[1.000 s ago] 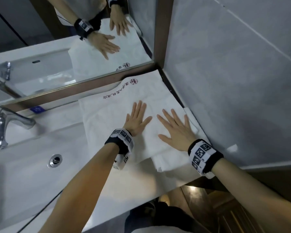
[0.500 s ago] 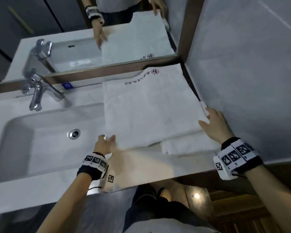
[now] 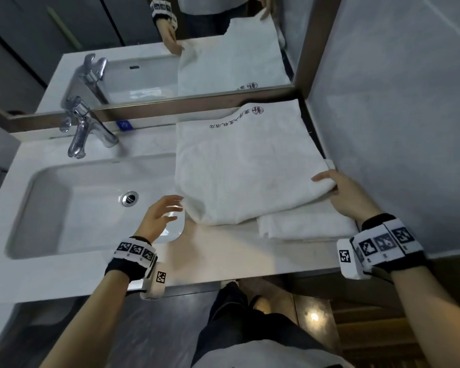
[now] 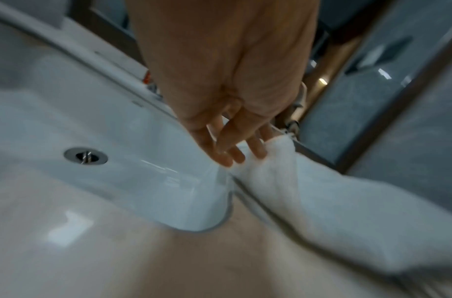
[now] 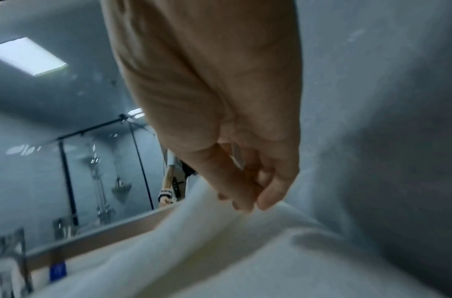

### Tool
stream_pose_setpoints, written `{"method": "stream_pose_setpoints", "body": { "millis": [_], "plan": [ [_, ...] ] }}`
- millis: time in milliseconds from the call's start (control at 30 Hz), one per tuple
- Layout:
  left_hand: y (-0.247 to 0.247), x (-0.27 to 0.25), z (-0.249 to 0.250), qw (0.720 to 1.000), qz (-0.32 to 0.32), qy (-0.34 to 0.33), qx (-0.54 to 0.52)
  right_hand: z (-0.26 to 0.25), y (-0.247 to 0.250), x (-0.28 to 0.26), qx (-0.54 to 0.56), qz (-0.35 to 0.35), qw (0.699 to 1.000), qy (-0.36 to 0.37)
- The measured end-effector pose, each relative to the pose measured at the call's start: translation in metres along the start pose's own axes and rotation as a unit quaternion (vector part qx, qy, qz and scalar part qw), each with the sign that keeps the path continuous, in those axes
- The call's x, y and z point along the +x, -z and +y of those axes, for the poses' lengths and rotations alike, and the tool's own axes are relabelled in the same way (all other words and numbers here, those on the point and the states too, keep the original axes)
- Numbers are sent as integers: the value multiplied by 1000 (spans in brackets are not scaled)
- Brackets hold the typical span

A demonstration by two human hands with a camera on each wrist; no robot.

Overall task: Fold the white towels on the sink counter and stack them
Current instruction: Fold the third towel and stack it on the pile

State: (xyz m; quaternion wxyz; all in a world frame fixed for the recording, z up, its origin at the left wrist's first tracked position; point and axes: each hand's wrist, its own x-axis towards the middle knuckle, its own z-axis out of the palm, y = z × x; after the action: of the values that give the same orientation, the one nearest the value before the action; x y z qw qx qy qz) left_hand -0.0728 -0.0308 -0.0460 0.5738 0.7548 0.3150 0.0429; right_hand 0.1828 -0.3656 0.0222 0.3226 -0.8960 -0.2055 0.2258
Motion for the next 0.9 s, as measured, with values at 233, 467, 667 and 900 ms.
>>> {"method": "stream_pose_setpoints", "body": {
  "millis": [233,467,667,900],
  "plan": [
    [-11,20,2,975,-2,-81,207,-1,6,12,-79,88,991,56],
    [13,57,3,981,109,-98,125,-28,8,47,3,105,990,94],
    [34,109,16,979,187,-36,-70,-60,7,105,100,202,973,59],
    [43,178,48,974,215,-40,-52,-80,5,203,90,214,972,22]
  ]
}}
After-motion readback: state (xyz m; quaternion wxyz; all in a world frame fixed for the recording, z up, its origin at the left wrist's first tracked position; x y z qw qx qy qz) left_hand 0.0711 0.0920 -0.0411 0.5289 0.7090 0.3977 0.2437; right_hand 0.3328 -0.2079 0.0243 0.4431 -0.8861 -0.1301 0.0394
